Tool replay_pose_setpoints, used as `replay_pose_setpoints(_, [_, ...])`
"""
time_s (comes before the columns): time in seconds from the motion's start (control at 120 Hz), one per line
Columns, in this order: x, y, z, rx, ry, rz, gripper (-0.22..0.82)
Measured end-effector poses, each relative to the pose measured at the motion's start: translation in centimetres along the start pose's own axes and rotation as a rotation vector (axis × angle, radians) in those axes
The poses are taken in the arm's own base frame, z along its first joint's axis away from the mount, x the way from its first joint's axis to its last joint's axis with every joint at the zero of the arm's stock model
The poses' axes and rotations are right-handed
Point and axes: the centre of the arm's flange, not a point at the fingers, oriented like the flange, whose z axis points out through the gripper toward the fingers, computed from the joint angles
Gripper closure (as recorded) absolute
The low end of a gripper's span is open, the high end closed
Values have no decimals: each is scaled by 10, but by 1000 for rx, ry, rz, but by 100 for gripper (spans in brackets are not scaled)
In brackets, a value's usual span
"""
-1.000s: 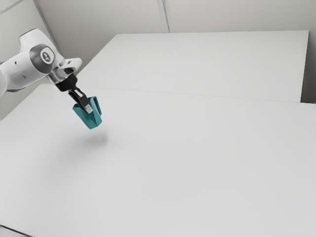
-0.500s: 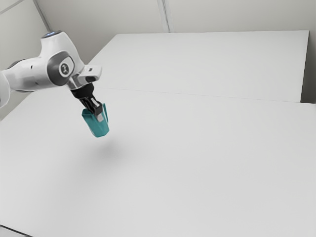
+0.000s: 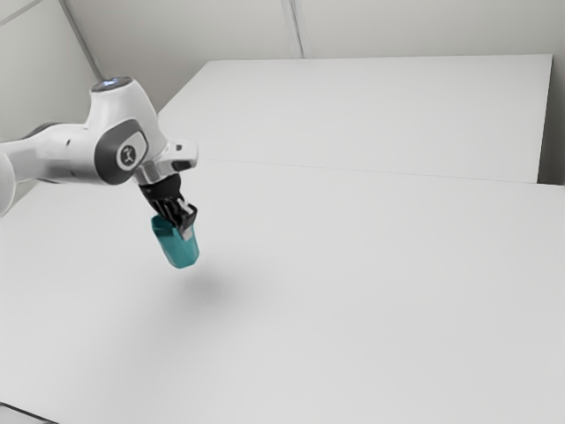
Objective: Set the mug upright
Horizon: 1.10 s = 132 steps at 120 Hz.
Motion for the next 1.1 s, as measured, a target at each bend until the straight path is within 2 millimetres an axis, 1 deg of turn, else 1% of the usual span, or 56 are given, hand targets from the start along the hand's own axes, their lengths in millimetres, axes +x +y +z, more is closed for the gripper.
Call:
replay_pose_setpoints(0.125, [-2, 12, 9, 17, -7, -25, 77])
replay_pose_setpoints(0.25, [-7, 20, 27, 26, -18, -56, 77])
replay_pose_setpoints(0.383, [-10, 26, 40, 36, -16, -90, 77])
replay_pose_setpoints(0.567, [-8, 31, 48, 51, -8, -132, 77])
replay_pose_setpoints(0.792, [-4, 36, 64, 55, -18, -173, 77])
replay_pose_setpoints(0.967, [-1, 36, 70, 56, -14, -204, 77])
replay_pose_setpoints(1.008, [-1, 37, 70, 56, -13, -210, 74])
replay_pose_setpoints(1.1, [-1, 38, 71, 56, -10, -222, 62])
